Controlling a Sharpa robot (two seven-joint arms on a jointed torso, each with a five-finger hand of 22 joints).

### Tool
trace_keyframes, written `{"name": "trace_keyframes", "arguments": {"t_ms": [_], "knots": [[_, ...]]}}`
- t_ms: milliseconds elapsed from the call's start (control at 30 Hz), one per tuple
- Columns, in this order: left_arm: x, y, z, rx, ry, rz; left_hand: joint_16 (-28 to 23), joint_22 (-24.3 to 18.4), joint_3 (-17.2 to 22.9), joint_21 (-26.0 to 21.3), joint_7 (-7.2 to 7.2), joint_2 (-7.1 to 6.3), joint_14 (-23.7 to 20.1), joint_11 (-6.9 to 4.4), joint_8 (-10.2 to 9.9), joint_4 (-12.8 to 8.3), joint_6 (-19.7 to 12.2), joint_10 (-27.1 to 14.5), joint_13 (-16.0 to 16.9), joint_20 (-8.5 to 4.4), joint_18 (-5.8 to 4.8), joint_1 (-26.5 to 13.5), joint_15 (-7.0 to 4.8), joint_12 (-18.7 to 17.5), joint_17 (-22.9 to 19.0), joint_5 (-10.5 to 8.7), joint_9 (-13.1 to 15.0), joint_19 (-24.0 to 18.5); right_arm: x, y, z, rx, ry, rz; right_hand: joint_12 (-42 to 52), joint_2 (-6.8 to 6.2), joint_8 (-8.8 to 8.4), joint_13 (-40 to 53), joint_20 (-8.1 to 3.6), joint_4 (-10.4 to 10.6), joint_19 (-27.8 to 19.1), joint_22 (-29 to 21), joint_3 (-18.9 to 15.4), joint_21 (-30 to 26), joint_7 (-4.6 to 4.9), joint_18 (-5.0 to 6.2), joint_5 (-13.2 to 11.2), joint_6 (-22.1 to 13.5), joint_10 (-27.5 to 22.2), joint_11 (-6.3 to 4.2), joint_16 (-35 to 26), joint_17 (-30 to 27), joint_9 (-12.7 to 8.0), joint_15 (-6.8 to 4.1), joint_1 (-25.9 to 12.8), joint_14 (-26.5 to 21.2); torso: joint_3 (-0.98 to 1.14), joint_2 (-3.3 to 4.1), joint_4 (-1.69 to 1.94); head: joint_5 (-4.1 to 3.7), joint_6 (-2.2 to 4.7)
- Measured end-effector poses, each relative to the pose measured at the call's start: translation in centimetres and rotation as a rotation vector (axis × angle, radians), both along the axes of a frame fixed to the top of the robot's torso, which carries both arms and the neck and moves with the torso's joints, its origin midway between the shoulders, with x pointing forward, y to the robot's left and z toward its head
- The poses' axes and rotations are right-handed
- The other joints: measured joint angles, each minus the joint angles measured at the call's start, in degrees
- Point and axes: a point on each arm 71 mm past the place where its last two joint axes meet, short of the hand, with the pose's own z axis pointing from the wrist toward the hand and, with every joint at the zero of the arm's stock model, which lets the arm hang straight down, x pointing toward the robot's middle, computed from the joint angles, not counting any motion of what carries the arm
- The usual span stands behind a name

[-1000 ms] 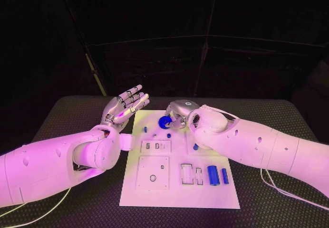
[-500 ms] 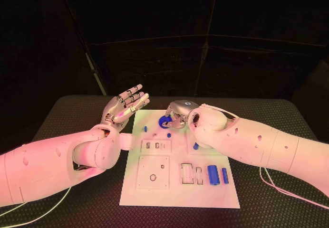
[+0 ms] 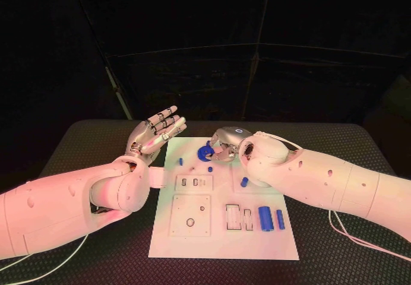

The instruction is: Assemble the parts on the task board

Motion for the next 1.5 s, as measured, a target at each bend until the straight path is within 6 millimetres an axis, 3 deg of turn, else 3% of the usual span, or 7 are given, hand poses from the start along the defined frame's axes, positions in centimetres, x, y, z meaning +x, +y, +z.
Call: {"name": "trace_keyframes", "arguments": {"t_ms": [133, 267, 367, 533, 767, 933, 1500], "knots": [[0.0, 0.0, 0.0, 0.0, 0.0, 0.0, 0.0, 0.0, 0.0, 0.0, 0.0, 0.0, 0.0, 0.0, 0.0, 0.0, 0.0, 0.0, 0.0, 0.0, 0.0, 0.0, 0.0, 0.0, 0.0, 0.0, 0.0, 0.0, -0.7, -1.4, 0.6, 0.049, -0.035, -0.004, 0.29, -0.82, -0.01, 0.0, 0.2, -0.49, 0.2, 0.11, 0.49, 0.0, -0.11, 0.0, 0.35, 2.0, 0.07, 0.07, 0.0, 0.0, 0.29, 0.0, 0.82, 0.0, 0.01, -0.05, 0.0, -0.19, 0.11], [0.0, 0.1, 0.0, 0.002, 0.001, 0.003, 0.0, 0.0, 0.0, 0.0, 0.0, 0.0, 0.0, 0.0, 0.0, 0.0, 0.0, 0.0, 0.0, 0.0, 0.0, 0.0, 0.0, 0.0, 0.0, 0.0, 0.0, 0.0, -1.2, -4.2, 1.2, 0.117, -0.068, -0.022, 0.57, -1.1, 0.59, 0.0, 0.2, -1.36, 0.2, 0.05, 1.36, 0.0, -0.68, 0.0, 0.99, 4.07, 0.4, -0.26, 0.0, 0.0, 0.66, 0.0, 2.64, 0.0, 0.02, -0.18, -0.04, -0.24, 0.33], [0.1, 0.3, 0.0, 0.003, 0.001, 0.007, 0.0, 0.0, 0.0, 0.0, 0.0, 0.0, 0.0, 0.0, 0.0, 0.0, 0.0, 0.0, 0.0, 0.0, 0.0, 0.0, 0.0, 0.0, 0.0, 0.0, 0.0, 0.0, -1.3, -7.5, 1.4, 0.18, -0.048, -0.052, 0.58, -2.37, 0.59, 0.0, 0.06, -2.8, -0.37, -1.11, 1.62, -0.12, -0.75, 0.0, -0.48, 4.63, 0.4, -0.26, 0.0, 0.0, 0.67, 0.0, 4.83, 0.0, 0.04, -0.33, -0.26, -0.18, 0.57], [0.1, 0.4, -0.1, 0.005, 0.001, 0.01, 0.0, 0.0, 0.0, 0.0, 0.0, 0.0, 0.0, 0.0, 0.0, 0.0, 0.0, 0.0, 0.0, 0.0, 0.0, 0.0, 0.0, 0.0, 0.0, 0.0, 0.0, 0.0, -1.1, -13.0, 1.1, 0.284, 0.026, -0.124, 0.58, -3.32, 0.59, 0.0, -0.02, -5.21, -0.64, -1.83, 1.18, -0.39, -0.93, 0.0, -0.52, 5.04, 0.39, -0.26, 0.0, 0.0, 0.67, 0.0, 7.43, 0.0, 0.08, -0.63, -0.68, -0.08, 0.75], [0.3, 0.4, -0.1, 0.006, 0.001, 0.011, 0.0, 0.0, 0.05, 0.0, 0.0, 0.0, 0.13, 0.0, 0.0, -0.05, 0.0, 0.0, 0.0, 0.0, 0.0, 0.0, 0.08, 0.0, 0.0, 0.0, 0.0, 0.0, -0.7, -19.0, 0.9, 0.396, 0.074, -0.196, 0.57, -3.59, 0.59, 0.0, -0.02, -7.79, -0.63, -1.85, 0.76, -0.39, -1.14, 0.0, -0.12, 5.45, 0.27, -0.38, 0.0, 0.0, 0.62, 0.0, 9.94, 0.0, 0.26, -1.07, -1.14, -0.62, 1.08], [0.5, 0.4, -0.2, 0.008, 0.0, 0.014, 0.0, 0.0, 0.16, 0.0, 0.0, 0.0, 0.41, 0.0, 0.0, -0.16, 0.0, 0.0, 0.0, 0.0, -0.01, 0.0, 0.01, 0.0, 0.0, 0.0, 0.0, 0.0, -0.6, -20.8, -0.1, 0.426, 0.085, -0.203, 0.57, -3.68, 0.59, 0.0, -0.24, -8.26, -0.85, -1.91, 0.29, -0.67, -1.14, 0.01, -0.12, 5.45, 0.27, -0.37, 0.0, -0.01, 0.48, 0.0, 10.03, 0.0, 0.42, -1.14, -1.3, -1.03, 1.19], [0.8, 0.6, -0.4, 0.012, 0.001, 0.022, 0.0, 0.0, 0.16, 0.0, 0.0, 0.0, 0.41, 0.0, 0.0, -0.16, 0.0, 0.0, 0.0, 0.0, 0.0, 0.0, 0.0, 0.0, 0.0, 0.0, 0.0, 0.0, -1.6, -21.8, -3.4, 0.422, 0.146, -0.172, 0.55, -3.82, 0.34, 0.0, -0.24, -8.72, -0.84, -2.0, -0.18, -0.68, -0.72, 0.01, -0.12, 5.02, 0.27, -0.37, -0.01, -0.01, 0.41, 0.0, 10.18, 0.0, 0.19, -1.11, -1.13, -1.56, 0.92]]}}
